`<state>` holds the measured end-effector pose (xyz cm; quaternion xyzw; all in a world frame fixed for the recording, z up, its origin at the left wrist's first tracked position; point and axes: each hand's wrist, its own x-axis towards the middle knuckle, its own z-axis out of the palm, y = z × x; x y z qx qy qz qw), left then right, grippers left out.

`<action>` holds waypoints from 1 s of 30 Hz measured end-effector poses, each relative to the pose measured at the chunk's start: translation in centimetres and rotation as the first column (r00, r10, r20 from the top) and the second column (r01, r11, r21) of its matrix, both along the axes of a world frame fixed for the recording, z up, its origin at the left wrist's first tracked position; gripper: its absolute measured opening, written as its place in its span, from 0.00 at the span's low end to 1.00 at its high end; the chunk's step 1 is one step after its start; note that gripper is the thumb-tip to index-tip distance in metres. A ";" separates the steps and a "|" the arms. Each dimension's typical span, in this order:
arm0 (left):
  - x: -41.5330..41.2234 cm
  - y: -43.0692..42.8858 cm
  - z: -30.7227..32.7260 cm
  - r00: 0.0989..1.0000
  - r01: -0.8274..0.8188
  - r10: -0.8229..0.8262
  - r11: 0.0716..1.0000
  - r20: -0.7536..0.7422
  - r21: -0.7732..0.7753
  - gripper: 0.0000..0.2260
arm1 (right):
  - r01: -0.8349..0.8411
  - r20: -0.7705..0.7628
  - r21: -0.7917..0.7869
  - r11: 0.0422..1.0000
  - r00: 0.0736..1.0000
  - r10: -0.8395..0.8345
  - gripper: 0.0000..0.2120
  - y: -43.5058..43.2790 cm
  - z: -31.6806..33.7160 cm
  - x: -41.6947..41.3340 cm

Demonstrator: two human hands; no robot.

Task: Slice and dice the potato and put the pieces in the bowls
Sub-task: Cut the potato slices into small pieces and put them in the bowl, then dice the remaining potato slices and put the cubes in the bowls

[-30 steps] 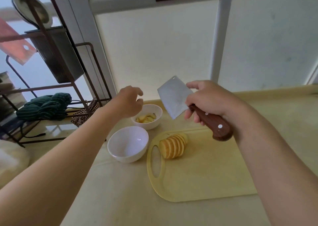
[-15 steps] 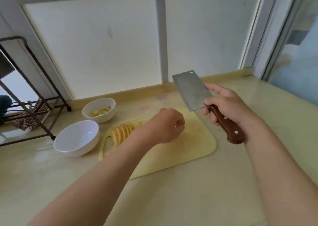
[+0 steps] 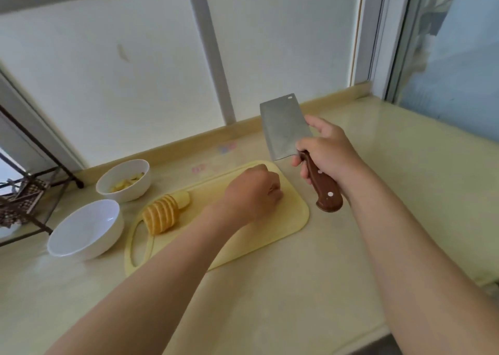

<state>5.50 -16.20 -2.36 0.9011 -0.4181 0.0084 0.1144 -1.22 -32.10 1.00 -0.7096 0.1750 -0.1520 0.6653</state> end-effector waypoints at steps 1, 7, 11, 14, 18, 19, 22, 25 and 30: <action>0.1 0.5 0.3 1.000 -0.003 0.003 1.000 0.014 0.006 0.08 | -0.014 -0.006 -0.007 1.000 1.000 0.014 0.36 0.1 0.0 0.0; 2.7 7.1 5.0 0.982 -0.152 0.159 0.986 0.104 -0.066 0.06 | -0.135 -0.046 -0.079 0.988 0.990 0.132 0.34 1.9 -0.3 0.1; 5.1 13.9 8.0 0.921 -0.354 0.372 0.924 0.117 -0.147 0.04 | -0.238 -0.082 -0.122 0.964 0.970 0.229 0.35 3.6 -0.9 0.4; 6.5 18.0 8.8 0.862 -0.475 0.503 0.843 0.059 -0.250 0.05 | -0.312 -0.098 -0.134 0.941 0.949 0.301 0.34 4.6 -1.2 0.4; 8.0 20.9 7.8 0.806 -0.588 0.590 0.793 -0.042 -0.160 0.11 | -0.385 -0.132 -0.150 0.911 0.921 0.368 0.34 5.7 -1.4 0.3; 8.3 21.4 7.5 0.789 -0.613 0.611 0.778 -0.059 -0.140 0.12 | -0.397 -0.142 -0.153 0.905 0.915 0.378 0.34 5.9 -1.5 0.3; 8.3 22.0 7.3 0.778 -0.626 0.625 0.765 -0.058 -0.150 0.13 | -0.419 -0.163 -0.160 0.894 0.904 0.395 0.34 6.3 -1.7 0.3; 6.1 20.8 7.8 0.841 -0.538 0.540 0.825 -0.039 -0.171 0.12 | -0.430 -0.165 -0.169 0.887 0.899 0.405 0.33 6.3 -1.6 0.3; 1.8 17.5 7.2 0.950 -0.291 0.298 0.953 -0.091 0.085 0.22 | -0.440 -0.172 -0.173 0.881 0.894 0.413 0.33 6.4 -1.7 0.3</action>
